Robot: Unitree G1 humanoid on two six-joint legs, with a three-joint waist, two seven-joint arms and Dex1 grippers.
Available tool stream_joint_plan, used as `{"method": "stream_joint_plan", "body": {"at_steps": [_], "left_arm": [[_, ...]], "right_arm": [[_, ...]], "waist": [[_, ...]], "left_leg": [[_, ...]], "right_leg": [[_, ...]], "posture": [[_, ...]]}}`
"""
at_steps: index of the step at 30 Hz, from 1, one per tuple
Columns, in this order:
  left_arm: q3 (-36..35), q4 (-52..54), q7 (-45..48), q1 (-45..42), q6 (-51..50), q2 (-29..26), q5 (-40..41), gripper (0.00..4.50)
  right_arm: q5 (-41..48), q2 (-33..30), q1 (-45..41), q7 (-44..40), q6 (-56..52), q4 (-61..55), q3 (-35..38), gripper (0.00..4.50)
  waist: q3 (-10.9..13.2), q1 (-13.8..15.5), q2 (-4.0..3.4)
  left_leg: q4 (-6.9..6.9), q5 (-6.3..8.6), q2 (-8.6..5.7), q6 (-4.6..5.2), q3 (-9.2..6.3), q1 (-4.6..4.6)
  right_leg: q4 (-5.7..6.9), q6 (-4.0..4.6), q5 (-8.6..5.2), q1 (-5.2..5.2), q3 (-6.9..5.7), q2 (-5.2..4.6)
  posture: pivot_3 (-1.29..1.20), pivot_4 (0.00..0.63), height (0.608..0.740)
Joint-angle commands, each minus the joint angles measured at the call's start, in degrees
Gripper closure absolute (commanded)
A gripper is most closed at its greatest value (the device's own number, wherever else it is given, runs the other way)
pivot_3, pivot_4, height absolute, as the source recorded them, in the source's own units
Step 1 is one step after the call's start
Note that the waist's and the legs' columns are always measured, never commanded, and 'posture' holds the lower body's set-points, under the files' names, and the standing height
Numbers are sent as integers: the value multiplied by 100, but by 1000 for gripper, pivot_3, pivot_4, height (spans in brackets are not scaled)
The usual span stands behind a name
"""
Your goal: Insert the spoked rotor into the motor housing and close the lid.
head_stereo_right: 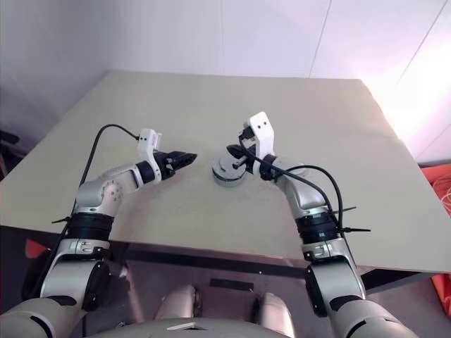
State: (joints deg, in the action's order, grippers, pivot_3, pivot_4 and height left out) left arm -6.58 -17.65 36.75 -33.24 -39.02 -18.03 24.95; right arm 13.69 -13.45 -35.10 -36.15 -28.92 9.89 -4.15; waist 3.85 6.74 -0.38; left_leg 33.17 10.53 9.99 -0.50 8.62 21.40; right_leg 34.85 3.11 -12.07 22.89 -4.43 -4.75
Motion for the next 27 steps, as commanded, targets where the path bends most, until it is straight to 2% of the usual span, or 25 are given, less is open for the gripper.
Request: {"method": "stream_joint_plan", "body": {"at_steps": [1, 5, 6, 8, 18, 27], "left_arm": [[-38, 62, 89, -137, 126, -114, -5, 1441], [-48, 79, 97, -131, 128, -145, -3, 1441], [-52, 92, 97, -127, 122, -154, -1, 1441], [-59, 118, 95, -116, 112, -170, 6, 1441], [-46, 165, 86, -87, 112, -187, 21, 1441], [-53, 168, 101, -97, 95, -208, 29, 1441]], "right_arm": [[71, 89, -236, 10, 216, 112, 99, 4482], [-31, 141, -180, -129, 579, 675, 32, 4482], [-47, 140, -154, -205, 649, 770, -2, 4095], [-78, 140, -134, -282, 760, 905, -35, 3603], [-167, 128, -185, -379, 1034, 1136, -27, 82], [-337, 128, -63, -467, 925, 1229, -201, 32]], "waist": [[0, -2, 0], [0, -4, 0], [0, 1, 0], [0, 5, 0], [0, 0, 0], [0, -1, 0]], "left_leg": [[0, 4, 0, -5, 0, 0], [4, 2, 0, -9, 3, -10], [5, 3, 0, -9, 3, -14], [6, 2, 0, -9, 3, -19], [6, 0, 0, -11, 3, -23], [7, 0, 0, -11, 3, -25]], "right_leg": [[-1, 1, 0, 0, 0, 0], [0, 2, -1, -12, 0, -3], [1, 3, 0, -16, 0, -5], [2, 4, 1, -22, 0, -6], [2, 5, 1, -26, 0, -5], [2, 5, 1, -27, -1, -5]], "posture": [[0, 0, 740], [0, 0, 740], [0, 0, 740], [0, 0, 740], [0, 0, 740], [0, 0, 740]]}}
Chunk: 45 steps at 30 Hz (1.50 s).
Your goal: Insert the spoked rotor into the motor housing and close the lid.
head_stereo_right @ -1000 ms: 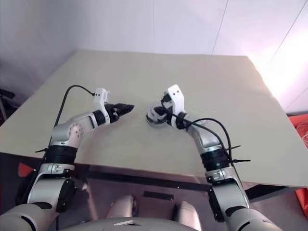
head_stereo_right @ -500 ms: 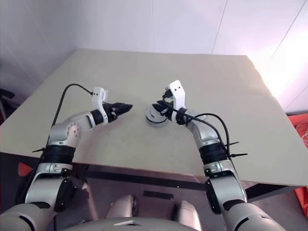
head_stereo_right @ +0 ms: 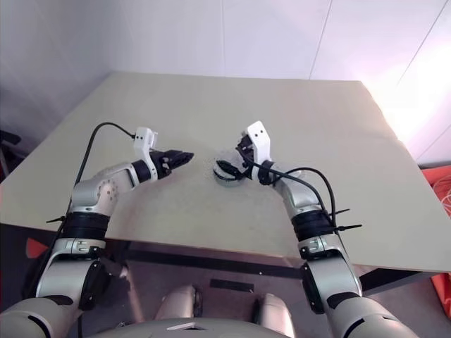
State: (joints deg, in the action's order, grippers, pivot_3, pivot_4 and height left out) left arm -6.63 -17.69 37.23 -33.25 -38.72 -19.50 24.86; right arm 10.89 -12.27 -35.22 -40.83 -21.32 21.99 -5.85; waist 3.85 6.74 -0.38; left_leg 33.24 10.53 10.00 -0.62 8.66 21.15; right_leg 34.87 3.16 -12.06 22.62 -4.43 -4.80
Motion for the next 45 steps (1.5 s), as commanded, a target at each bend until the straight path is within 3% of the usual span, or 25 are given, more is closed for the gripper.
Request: {"method": "stream_joint_plan", "body": {"at_steps": [1, 14, 20, 34, 45], "left_arm": [[-46, 171, 53, -103, 62, -63, 37, 1441], [-53, 218, 36, -109, 12, -107, 45, 1441], [-65, 226, 24, -73, 33, -111, 39, 1441], [-73, 278, 21, -51, -19, -150, 47, 1441], [-90, 307, 7, -45, -46, -166, 58, 1441]], "right_arm": [[-76, 30, -48, 1, 205, 91, -39, 32], [-236, 140, -104, 35, 605, 645, -75, 32], [-260, 131, -97, 14, 697, 666, -83, 1324], [-585, 217, 20, 20, 1813, 820, -284, 1323], [-649, 218, 93, -278, 1787, 797, -368, 1323]], "waist": [[0, -1, 0], [0, -30, 0], [0, -90, 0], [0, -121, 0], [0, -145, 0]], "left_leg": [[0, 0, 0, 0, 0, 1], [2, 1, 0, 1, 0, -6], [4, 1, 0, 2, -2, -10], [4, 3, 0, 5, -1, -7], [4, 7, 7, 11, -1, -10]], "right_leg": [[0, 0, 0, 0, 0, 0], [1, 0, 0, -6, 0, 0], [1, 0, 0, -13, -1, 0], [-1, 1, 0, -11, -2, 0], [-1, 2, 0, -11, -2, 5]], "posture": [[0, 0, 740], [0, 0, 740], [0, 0, 740], [0, 0, 740], [0, 0, 740]]}}
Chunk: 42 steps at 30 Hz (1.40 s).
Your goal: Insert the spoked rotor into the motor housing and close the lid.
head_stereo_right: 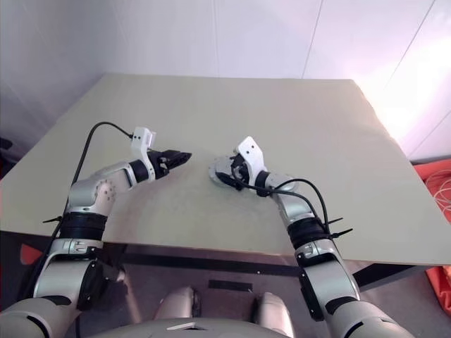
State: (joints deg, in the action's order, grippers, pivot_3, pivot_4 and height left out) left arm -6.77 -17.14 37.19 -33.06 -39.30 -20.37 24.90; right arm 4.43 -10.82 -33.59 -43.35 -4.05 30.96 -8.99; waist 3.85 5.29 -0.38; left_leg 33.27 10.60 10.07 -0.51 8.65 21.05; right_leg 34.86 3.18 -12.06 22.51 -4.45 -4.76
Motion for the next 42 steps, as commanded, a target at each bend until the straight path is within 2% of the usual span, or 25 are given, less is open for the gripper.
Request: {"method": "stream_joint_plan", "body": {"at_steps": [1, 10, 42], "left_arm": [[-76, 250, 10, -65, 12, -77, 54, 1441], [-75, 254, 0, -45, 15, -71, 52, 1441], [-89, 314, -10, -18, -11, -96, 67, 1441]], "right_arm": [[-15, 86, -96, 11, 57, -55, -40, 1323], [9, 302, -382, 384, -18, 287, 194, 1323], [-474, 154, -339, 207, 601, 867, -112, 1323]], "waist": [[0, 0, 0], [0, -9, 0], [0, -4, 0]], "left_leg": [[0, 0, 0, 0, 0, 0], [0, 0, 7, -1, 1, -7], [1, -3, 27, -6, 3, -31]], "right_leg": [[0, 0, 0, 0, 0, 0], [1, 9, 5, -1, 0, 4], [-1, 19, 10, -20, 1, 24]], "posture": [[0, 0, 740], [0, 0, 740], [0, 0, 740]]}}
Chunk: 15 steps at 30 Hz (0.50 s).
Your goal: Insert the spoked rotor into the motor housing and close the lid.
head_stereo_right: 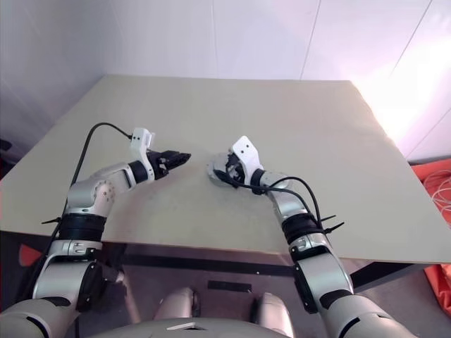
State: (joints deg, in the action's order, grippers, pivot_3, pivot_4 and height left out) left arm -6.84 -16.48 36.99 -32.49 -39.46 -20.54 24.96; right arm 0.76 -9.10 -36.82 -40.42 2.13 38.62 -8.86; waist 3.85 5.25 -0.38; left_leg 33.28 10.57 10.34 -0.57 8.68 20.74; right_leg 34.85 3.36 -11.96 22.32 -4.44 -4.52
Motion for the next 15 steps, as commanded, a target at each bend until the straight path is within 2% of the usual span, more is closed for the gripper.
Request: {"method": "stream_joint_plan", "body": {"at_steps": [1, 15], "left_arm": [[-82, 257, 11, -70, 1, -82, 63, 1441], [-77, 296, 13, -44, -27, -73, 68, 1441]], "right_arm": [[-107, -20, -13, -90, -22, 100, -125, 1323], [69, 44, 2, -221, -239, 36, -12, 1323]], "waist": [[0, 0, 0], [0, 0, 0]], "left_leg": [[0, 0, 0, 0, 0, 0], [-1, 1, 0, 1, 0, 0]], "right_leg": [[0, 0, 0, 0, 0, 0], [-3, 0, 0, 0, 0, 0]], "posture": [[0, 0, 740], [0, 0, 740]]}}
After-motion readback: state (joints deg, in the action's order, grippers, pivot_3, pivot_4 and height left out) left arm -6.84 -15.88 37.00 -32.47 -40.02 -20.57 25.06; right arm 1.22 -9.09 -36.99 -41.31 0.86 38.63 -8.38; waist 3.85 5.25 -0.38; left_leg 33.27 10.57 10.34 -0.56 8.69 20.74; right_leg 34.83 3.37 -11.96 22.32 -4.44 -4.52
